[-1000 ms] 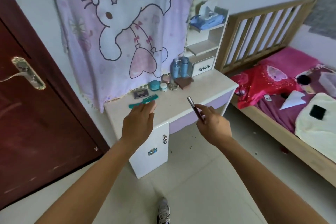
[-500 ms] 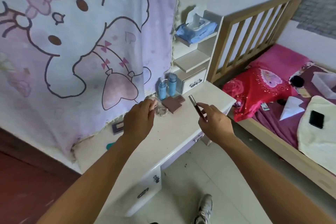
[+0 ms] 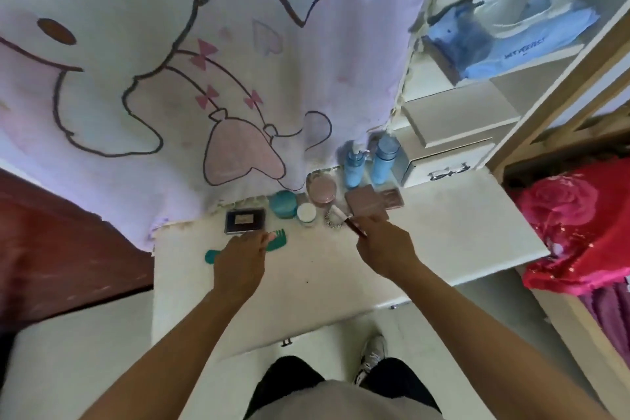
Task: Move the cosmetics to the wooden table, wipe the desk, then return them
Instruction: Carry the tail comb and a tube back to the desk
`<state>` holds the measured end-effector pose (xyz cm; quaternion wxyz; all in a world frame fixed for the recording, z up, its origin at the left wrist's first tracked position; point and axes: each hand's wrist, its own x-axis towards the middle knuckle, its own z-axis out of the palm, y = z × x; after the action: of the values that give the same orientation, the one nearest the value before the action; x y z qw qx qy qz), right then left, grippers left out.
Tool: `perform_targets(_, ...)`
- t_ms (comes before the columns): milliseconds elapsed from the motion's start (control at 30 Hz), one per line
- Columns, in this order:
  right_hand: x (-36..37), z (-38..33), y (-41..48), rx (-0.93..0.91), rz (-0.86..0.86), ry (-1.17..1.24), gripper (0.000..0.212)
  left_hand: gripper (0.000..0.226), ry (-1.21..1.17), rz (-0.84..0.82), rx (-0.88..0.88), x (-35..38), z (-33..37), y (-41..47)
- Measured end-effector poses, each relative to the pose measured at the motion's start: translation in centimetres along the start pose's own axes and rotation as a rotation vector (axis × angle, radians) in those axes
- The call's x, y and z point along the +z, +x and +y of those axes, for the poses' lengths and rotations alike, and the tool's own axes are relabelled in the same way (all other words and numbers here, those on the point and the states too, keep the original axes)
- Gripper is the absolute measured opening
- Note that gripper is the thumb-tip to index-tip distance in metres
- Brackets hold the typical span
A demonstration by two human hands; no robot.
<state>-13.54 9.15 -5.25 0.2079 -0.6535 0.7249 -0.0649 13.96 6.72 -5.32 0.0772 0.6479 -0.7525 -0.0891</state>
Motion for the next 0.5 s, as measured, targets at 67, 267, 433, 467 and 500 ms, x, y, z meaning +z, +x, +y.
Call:
perform_targets(67,0.7,0.1,1.9,-0.059,-0.064,-0.005,0.045,0.026,0.068,-0.013,-0.034,0.7,0.0,0.8)
perform_targets(267,4.8,0.0,4.1,-0.166,-0.166,-0.084,0.041,0.022,0.069,-0.117,-0.03,3.6,-0.4,3.4)
perform_targets(433,7.7,0.2,5.0,-0.118,-0.218,-0.104,0.039,0.021,0.122,-0.235,0.106,7.1,-1.2,7.6)
perform_targets(467,8.0,0.2,5.1,-0.105,-0.219,-0.104,0.039,0.021,0.131,-0.253,0.125,7.7,-1.3,8.3)
perform_targets(500,8.6,0.3,5.0,-0.086,-0.219,-0.107,0.038,0.022,0.135,-0.268,0.142,8.4,-1.5,8.8)
